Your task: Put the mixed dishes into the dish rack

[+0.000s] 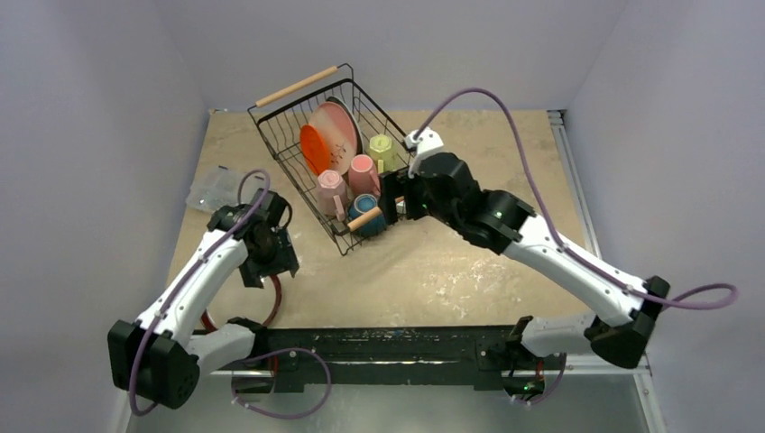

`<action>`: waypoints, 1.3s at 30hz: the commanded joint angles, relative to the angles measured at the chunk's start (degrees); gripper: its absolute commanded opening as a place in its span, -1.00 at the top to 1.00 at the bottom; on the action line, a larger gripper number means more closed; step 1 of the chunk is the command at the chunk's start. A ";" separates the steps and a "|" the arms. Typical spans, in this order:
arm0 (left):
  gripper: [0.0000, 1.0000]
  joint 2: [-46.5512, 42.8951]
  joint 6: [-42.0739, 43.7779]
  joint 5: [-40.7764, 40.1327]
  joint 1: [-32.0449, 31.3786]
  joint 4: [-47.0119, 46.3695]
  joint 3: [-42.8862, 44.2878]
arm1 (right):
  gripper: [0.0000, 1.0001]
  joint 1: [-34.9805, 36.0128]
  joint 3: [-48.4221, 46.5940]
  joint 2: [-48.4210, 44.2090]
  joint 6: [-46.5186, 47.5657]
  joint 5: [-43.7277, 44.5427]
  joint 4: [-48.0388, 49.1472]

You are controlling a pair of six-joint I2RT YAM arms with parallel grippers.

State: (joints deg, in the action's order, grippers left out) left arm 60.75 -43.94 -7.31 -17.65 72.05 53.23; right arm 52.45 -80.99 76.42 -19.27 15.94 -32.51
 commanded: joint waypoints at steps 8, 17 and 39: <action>-0.24 12.16 -0.06 -3.60 0.47 -18.48 -5.92 | -0.78 -0.07 4.95 -15.01 -1.44 4.87 -3.50; 0.02 22.79 0.49 -7.13 4.74 -20.76 -6.71 | -0.79 -0.11 5.23 -16.99 0.28 4.86 -3.61; 1.00 10.57 -3.08 -2.07 7.28 -14.63 -7.91 | -0.73 0.21 7.45 -12.69 2.17 -1.18 0.26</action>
State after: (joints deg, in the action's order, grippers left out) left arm 80.60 -42.46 -13.91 -10.87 53.84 45.41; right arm 52.45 -74.89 61.34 -18.52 19.81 -36.14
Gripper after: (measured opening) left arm 0.141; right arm 0.878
